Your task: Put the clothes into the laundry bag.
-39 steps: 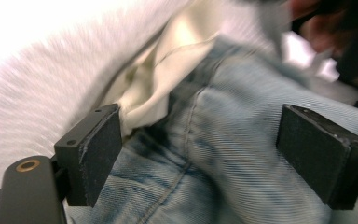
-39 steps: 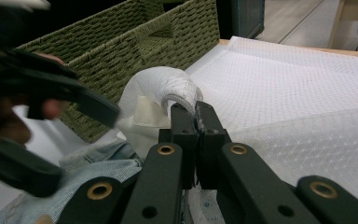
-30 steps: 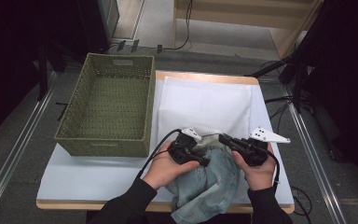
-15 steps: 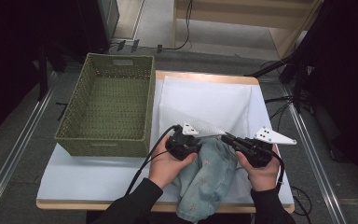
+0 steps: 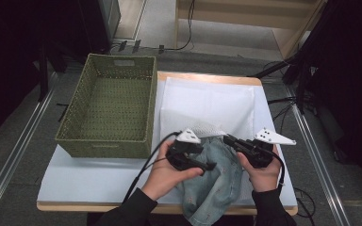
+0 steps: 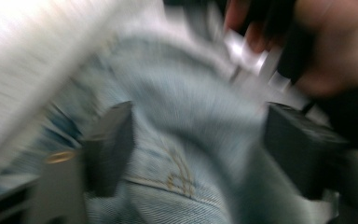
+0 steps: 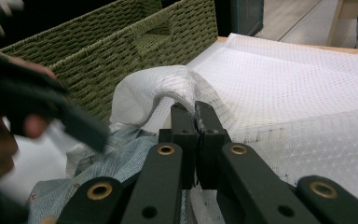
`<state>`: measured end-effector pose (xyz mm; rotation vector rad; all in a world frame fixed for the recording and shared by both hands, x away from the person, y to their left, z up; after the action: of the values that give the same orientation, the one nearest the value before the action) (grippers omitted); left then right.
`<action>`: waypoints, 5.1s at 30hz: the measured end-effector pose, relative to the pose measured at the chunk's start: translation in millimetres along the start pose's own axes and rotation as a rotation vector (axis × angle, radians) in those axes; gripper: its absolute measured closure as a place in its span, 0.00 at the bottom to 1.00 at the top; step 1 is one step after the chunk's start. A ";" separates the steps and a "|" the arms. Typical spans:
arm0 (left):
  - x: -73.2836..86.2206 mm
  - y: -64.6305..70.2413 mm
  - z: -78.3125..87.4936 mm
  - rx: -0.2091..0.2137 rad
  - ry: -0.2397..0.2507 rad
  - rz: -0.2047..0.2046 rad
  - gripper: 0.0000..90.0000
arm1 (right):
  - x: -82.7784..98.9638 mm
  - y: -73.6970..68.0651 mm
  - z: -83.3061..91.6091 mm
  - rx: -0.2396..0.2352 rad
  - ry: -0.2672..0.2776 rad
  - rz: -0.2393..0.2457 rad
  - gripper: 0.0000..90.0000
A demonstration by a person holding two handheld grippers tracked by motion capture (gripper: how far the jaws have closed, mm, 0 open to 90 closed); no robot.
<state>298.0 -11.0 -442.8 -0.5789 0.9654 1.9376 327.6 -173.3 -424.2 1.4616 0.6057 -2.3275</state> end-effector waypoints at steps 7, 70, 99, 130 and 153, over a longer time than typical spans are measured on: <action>9.6 -9.4 -27.0 -0.049 -0.068 0.038 0.74 | -0.2 -1.5 2.5 -0.003 -0.002 0.013 1.00; 28.6 -18.4 27.7 -0.254 0.096 0.061 0.35 | 3.7 0.9 -2.0 0.031 -0.005 0.005 1.00; -1.7 -66.8 0.5 -0.282 0.189 0.083 0.55 | 2.4 -5.1 -1.0 0.009 0.001 -0.042 1.00; -14.3 -38.8 -52.9 -0.255 0.088 0.054 0.97 | 4.7 9.5 -2.1 0.048 -0.013 -0.092 1.00; -8.9 -38.9 -44.7 -0.136 0.048 -0.014 0.39 | 6.2 15.0 -4.4 0.067 -0.015 -0.107 1.00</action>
<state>337.0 -39.1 -478.6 -0.7107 0.8611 1.9956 335.6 -184.2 -434.2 1.4728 0.6216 -2.4608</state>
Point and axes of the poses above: each handheld gripper's, and its own axes: z roughly backward along the jaws, x roughly out of its underside, y roughly to its right, the point moved 5 cm from there along -z, roughly forward along the jaws, and after that the axes turned 14 degrees about x, right-handed, at the moved point
